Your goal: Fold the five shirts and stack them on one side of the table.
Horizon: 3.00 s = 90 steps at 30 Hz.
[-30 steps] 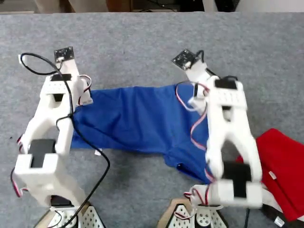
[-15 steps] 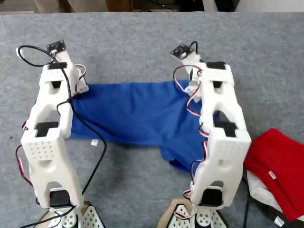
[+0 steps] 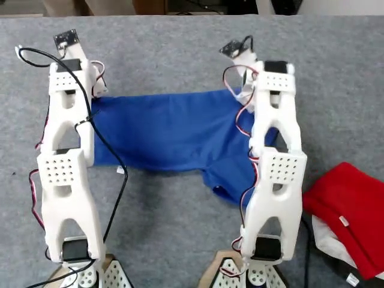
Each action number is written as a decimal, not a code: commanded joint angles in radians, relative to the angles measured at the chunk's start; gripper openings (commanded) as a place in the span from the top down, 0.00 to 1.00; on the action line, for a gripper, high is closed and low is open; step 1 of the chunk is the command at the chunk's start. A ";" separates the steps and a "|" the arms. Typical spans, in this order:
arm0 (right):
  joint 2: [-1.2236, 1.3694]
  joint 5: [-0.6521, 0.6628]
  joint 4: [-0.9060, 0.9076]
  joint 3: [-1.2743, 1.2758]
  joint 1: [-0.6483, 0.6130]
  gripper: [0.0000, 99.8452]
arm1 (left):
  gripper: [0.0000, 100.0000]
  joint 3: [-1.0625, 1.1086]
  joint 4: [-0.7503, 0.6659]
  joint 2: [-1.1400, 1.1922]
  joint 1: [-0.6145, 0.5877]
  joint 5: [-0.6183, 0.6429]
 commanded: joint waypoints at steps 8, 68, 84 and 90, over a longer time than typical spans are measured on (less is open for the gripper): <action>-0.002 0.014 0.436 -0.510 -0.010 0.99 | 0.98 -0.540 0.440 -0.056 -0.008 -0.003; 0.116 -0.087 0.198 -0.225 -0.154 0.99 | 0.98 0.391 -0.267 -0.188 -0.091 -0.153; 0.278 -0.051 0.341 -0.615 -0.050 0.99 | 0.98 0.298 -0.173 -0.288 -0.109 -0.153; 0.331 -0.058 0.227 -0.615 -0.002 0.99 | 0.98 0.310 -0.296 -0.217 -0.055 -0.153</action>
